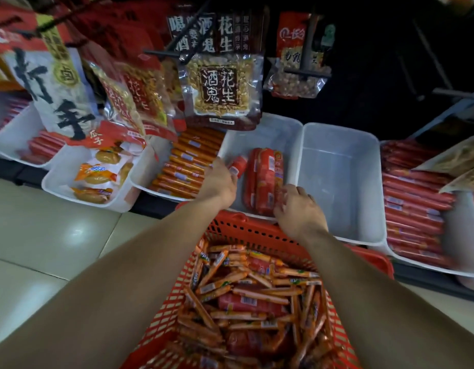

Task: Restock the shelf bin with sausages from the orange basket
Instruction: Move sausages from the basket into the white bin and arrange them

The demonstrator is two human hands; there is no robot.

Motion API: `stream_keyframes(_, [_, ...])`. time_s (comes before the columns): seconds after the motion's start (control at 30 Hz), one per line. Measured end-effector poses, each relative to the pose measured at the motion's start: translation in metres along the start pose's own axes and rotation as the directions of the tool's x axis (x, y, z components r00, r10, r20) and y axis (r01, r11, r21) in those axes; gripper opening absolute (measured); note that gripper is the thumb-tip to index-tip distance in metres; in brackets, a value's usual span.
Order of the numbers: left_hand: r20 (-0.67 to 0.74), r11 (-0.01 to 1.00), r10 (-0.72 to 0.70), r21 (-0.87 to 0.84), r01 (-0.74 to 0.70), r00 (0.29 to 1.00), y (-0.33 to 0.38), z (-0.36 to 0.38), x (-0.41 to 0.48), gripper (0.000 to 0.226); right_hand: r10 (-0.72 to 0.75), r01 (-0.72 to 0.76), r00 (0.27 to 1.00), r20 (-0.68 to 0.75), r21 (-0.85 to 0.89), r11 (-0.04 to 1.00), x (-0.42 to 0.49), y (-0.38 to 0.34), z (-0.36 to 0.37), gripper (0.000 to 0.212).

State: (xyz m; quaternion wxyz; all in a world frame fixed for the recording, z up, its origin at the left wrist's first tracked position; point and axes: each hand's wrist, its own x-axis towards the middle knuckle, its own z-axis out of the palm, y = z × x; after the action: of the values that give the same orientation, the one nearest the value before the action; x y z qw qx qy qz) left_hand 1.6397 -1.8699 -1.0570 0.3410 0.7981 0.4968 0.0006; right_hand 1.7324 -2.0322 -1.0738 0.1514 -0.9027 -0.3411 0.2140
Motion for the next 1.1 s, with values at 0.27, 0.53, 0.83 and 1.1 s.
stream_keyframes(0.27, [0.189,0.950,0.104,0.271,-0.154,0.976,-0.006,-0.017,-0.037,0.055,-0.018,0.020,0.999,0.043,-0.027,0.999,-0.025,-0.009,-0.017,0.043])
stream_keyframes(0.53, [0.316,0.892,0.140,0.370,-0.258,0.938,-0.014,-0.069,-0.135,0.034,-0.047,0.055,0.993,0.105,-0.077,0.996,-0.108,-0.003,-0.058,0.043])
stream_keyframes(0.83, [0.474,0.912,-0.002,0.363,-0.193,0.880,-0.090,0.011,-0.213,0.055,0.087,-0.053,0.952,0.292,-0.122,0.991,-0.173,0.068,0.024,0.053])
stream_keyframes(1.1, [0.502,0.917,-0.078,0.375,-0.135,0.861,-0.158,0.076,-0.203,0.079,0.069,0.091,0.838,0.541,-0.263,0.960,-0.177,0.104,0.083,0.084])
